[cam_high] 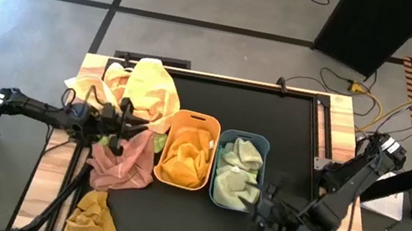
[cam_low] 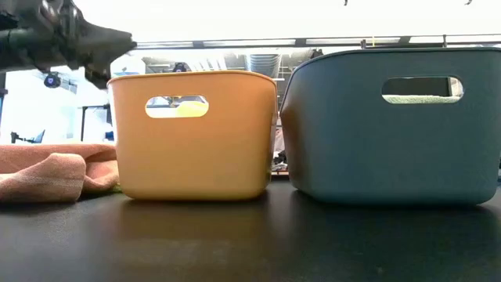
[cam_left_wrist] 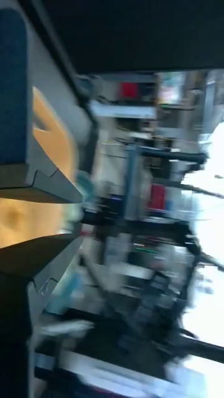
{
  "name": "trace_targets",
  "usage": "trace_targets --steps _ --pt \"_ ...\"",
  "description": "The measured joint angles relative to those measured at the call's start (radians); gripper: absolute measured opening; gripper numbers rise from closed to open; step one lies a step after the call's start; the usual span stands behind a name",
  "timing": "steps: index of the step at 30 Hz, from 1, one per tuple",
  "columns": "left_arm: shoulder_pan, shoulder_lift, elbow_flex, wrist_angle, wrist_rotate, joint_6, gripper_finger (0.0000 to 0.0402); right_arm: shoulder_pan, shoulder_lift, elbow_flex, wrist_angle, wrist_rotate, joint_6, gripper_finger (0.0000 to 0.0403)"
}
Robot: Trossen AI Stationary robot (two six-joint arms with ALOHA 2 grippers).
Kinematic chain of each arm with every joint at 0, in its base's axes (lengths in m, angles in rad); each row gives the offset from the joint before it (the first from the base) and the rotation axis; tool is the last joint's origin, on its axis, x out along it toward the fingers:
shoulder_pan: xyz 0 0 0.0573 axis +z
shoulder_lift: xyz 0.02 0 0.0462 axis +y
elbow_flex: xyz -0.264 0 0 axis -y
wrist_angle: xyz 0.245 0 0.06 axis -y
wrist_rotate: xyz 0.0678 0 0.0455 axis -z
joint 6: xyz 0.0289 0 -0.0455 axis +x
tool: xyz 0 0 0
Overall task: Sort towels by color in basket
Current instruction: Put the light orange towel into the orange bin
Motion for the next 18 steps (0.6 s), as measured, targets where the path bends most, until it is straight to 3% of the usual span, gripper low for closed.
trace_targets --steps 3,9,12,18 --pt "-0.001 0.018 0.000 0.128 0.034 -0.017 0.0075 -0.048 -0.001 0.000 -0.011 0.021 -0.028 0.0202" --pt "-0.014 0.090 0.000 0.467 0.560 -0.213 0.0075 -0.122 -0.001 0.000 -0.010 0.022 -0.026 0.0193" --pt "-0.029 0.121 0.000 0.569 0.722 -0.275 0.0075 -0.131 -0.001 0.000 -0.007 0.022 -0.021 0.0186" --pt "-0.034 0.168 0.000 0.513 0.744 -0.317 0.0075 -0.133 -0.001 0.000 -0.003 0.031 -0.014 0.0169"
